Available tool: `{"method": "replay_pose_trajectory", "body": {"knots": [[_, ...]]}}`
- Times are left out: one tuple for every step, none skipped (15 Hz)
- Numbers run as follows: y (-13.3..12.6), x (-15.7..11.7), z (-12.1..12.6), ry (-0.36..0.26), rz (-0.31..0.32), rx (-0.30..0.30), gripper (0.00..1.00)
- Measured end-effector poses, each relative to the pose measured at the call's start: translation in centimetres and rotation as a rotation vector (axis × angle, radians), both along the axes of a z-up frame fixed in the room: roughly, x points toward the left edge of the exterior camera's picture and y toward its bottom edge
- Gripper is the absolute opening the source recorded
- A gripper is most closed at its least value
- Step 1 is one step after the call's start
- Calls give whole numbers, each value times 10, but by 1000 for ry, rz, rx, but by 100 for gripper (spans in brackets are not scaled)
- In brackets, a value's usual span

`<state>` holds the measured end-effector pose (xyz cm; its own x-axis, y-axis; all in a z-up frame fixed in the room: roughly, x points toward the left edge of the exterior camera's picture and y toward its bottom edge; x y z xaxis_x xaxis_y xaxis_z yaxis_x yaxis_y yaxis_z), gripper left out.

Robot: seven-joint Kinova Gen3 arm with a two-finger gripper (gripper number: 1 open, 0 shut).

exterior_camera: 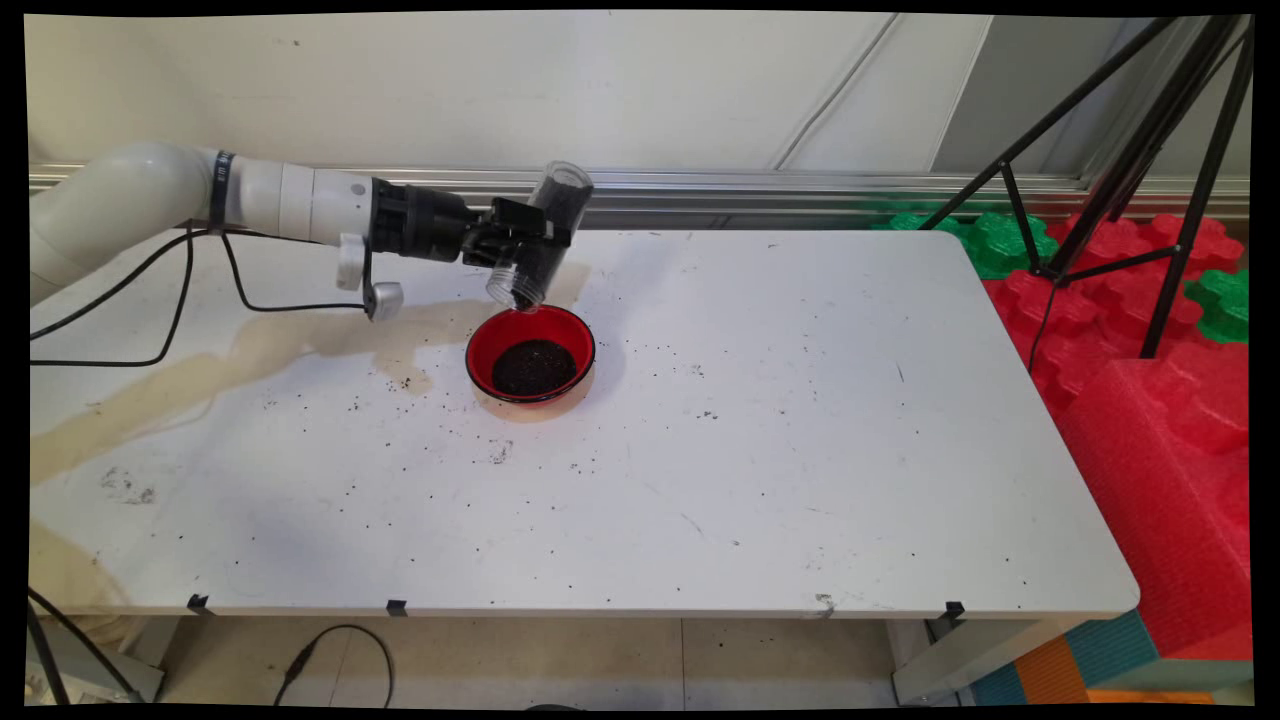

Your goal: Pour the black seasoning powder in the red bowl

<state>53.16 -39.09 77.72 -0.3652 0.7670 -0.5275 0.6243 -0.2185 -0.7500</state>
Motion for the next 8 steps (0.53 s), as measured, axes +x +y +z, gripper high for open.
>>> {"method": "replay_pose_trajectory", "body": {"knots": [[0,0,0,-3,-3,-8,0],[0,-1,0,-7,-6,-16,0],[0,-1,1,-10,-8,-23,0],[-1,-2,1,-13,-11,-31,0],[-1,-2,1,-16,-13,-37,0],[-1,-2,1,-19,-16,-42,0],[-1,-3,1,-23,-19,-51,0],[-2,-3,2,-26,-22,-59,0]]}}
